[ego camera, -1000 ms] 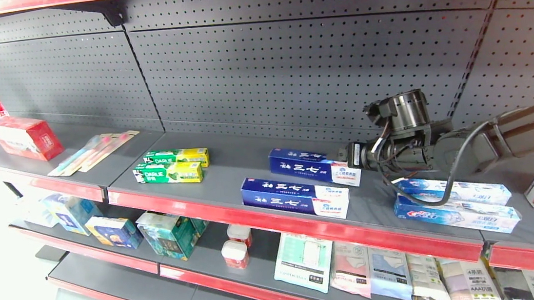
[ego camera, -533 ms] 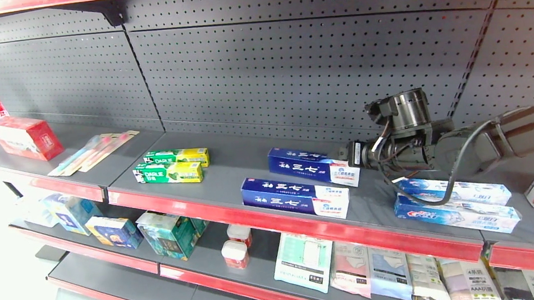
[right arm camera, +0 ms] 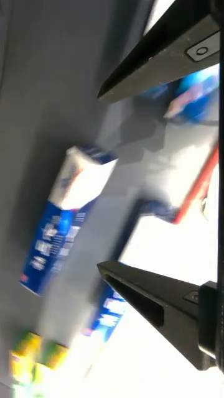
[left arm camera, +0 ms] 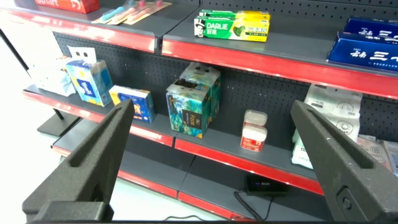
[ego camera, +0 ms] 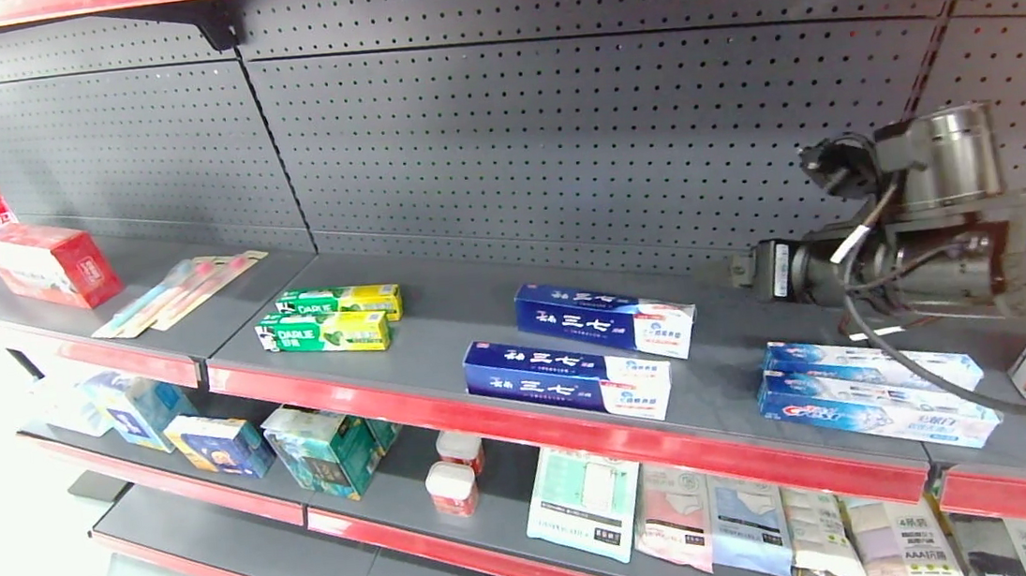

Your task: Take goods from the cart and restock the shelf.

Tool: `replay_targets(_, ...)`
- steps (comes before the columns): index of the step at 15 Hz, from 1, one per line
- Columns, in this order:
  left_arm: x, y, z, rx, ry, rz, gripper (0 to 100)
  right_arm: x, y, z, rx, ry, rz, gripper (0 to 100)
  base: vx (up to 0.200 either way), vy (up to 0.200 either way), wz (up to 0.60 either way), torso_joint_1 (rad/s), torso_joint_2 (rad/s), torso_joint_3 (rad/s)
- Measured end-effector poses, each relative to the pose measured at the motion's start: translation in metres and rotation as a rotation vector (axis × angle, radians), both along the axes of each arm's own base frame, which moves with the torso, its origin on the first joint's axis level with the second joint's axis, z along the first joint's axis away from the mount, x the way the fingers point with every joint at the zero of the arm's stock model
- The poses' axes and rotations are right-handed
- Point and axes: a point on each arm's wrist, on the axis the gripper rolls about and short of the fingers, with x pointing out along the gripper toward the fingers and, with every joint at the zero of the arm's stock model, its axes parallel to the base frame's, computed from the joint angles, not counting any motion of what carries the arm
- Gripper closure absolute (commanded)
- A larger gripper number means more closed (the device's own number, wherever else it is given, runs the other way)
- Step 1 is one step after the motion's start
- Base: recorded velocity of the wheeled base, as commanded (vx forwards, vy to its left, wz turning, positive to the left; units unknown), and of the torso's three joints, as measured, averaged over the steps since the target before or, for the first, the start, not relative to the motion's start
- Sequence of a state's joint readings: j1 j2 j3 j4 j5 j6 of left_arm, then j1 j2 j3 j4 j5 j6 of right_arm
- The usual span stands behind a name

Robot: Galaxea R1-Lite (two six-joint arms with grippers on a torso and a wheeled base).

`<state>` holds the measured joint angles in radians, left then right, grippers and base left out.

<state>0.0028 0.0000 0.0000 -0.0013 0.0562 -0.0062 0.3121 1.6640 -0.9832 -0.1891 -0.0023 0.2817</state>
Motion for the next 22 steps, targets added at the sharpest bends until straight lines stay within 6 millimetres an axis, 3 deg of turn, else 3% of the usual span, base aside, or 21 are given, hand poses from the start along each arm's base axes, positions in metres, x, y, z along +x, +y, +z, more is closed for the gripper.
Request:
replay_targets(3, 0.000, 0.000, 0.000, -0.001, 0.000, 0.000, 0, -0.062, -0.024, 0.009, -0.102, -0.044, 0.050, 0, 0.000, 0.000, 0.00, 0.000, 0.00, 0.000)
replay_targets(5, 0.000, 0.000, 0.000, -0.001, 0.000, 0.000, 0, -0.112, -0.049, 0.004, -0.184, -0.098, 0.088, 0, 0.000, 0.000, 0.00, 0.000, 0.00, 0.000)
replay_targets(8, 0.000, 0.000, 0.000, -0.001, 0.000, 0.001, 0, -0.181, -0.077, -0.014, -0.278, -0.198, 0.076, 0, 0.000, 0.000, 0.00, 0.000, 0.00, 0.000)
replay_targets(12, 0.000, 0.000, 0.000, 0.000, 0.000, 0.000, 0, -0.252, -0.088, -0.050, -0.316, -0.361, 0.026, 0, 0.000, 0.000, 0.00, 0.000, 0.00, 0.000)
replay_targets(17, 0.000, 0.000, 0.000, 0.001, 0.000, 0.000, 0, -0.299, -0.093, -0.103, -0.296, -0.469, -0.152, 0, 0.000, 0.000, 0.00, 0.000, 0.00, 0.000)
replay_targets(19, 0.000, 0.000, 0.000, 0.004, 0.000, -0.007, 0, -0.304, -0.094, -0.112, -0.241, -0.471, -0.283, 0, 0.000, 0.000, 0.00, 0.000, 0.00, 0.000)
replay_targets(22, 0.000, -0.001, 0.000, 0.016, 0.001, -0.027, 0, -0.309, -0.094, -0.116, -0.221, -0.538, -0.302, 0, 0.000, 0.000, 0.00, 0.000, 0.00, 0.000)
